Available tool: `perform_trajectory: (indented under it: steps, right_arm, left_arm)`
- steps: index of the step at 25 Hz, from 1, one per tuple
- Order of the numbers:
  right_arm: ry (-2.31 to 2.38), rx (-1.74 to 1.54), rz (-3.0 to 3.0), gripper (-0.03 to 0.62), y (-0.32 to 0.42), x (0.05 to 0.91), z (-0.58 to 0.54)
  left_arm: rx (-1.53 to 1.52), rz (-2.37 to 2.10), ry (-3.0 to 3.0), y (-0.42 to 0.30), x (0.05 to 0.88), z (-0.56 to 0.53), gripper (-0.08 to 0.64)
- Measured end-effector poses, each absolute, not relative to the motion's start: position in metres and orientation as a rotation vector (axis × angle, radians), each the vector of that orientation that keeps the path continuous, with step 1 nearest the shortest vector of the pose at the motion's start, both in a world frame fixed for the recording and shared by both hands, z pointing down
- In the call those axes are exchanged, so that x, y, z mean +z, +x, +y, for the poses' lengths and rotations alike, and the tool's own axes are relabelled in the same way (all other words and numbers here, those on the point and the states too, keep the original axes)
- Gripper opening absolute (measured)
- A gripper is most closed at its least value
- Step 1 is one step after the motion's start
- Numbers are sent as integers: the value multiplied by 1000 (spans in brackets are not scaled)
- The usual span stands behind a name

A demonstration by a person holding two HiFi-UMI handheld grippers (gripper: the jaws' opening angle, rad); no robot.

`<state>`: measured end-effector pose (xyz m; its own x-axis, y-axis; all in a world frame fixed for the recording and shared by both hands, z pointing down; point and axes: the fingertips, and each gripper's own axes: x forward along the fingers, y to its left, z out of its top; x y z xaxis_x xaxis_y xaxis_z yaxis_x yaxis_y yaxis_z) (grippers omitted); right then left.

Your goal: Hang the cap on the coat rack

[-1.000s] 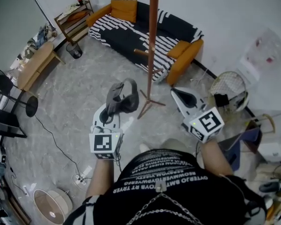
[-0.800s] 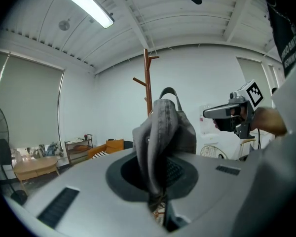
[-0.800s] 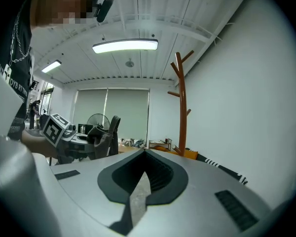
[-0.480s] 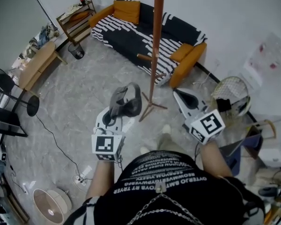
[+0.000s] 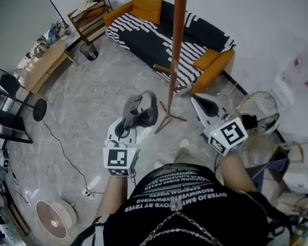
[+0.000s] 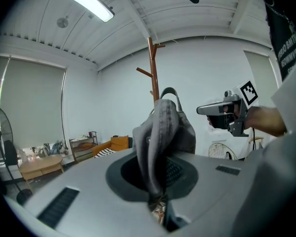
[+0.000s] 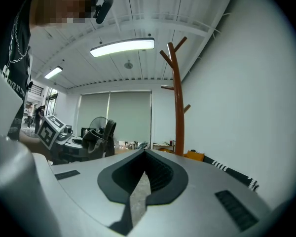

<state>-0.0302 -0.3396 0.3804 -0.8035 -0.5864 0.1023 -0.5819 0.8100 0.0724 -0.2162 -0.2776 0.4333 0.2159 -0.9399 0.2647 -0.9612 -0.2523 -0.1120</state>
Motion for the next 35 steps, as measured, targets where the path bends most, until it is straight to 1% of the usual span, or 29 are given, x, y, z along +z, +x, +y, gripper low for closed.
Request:
perform_trajectory:
  steps: [21,26,31,35]
  right_arm:
    - [855,-37,-2877,2,-1,385,-456]
    - [841,-52,-2866,2,-2,386,-465]
    - [830,10,-2858,3,1,391,-482]
    - [823,-30,-2844,2,-1,394,-488]
  left_arm:
    - [440,-1846,2360,-171,452,-387,14]
    - [426,-1832,2359,-167,455,-397,14]
    - [442,-1816,2358,-159,462,-416,14]
    - [440,-1792,2364,-156,467,-421,14]
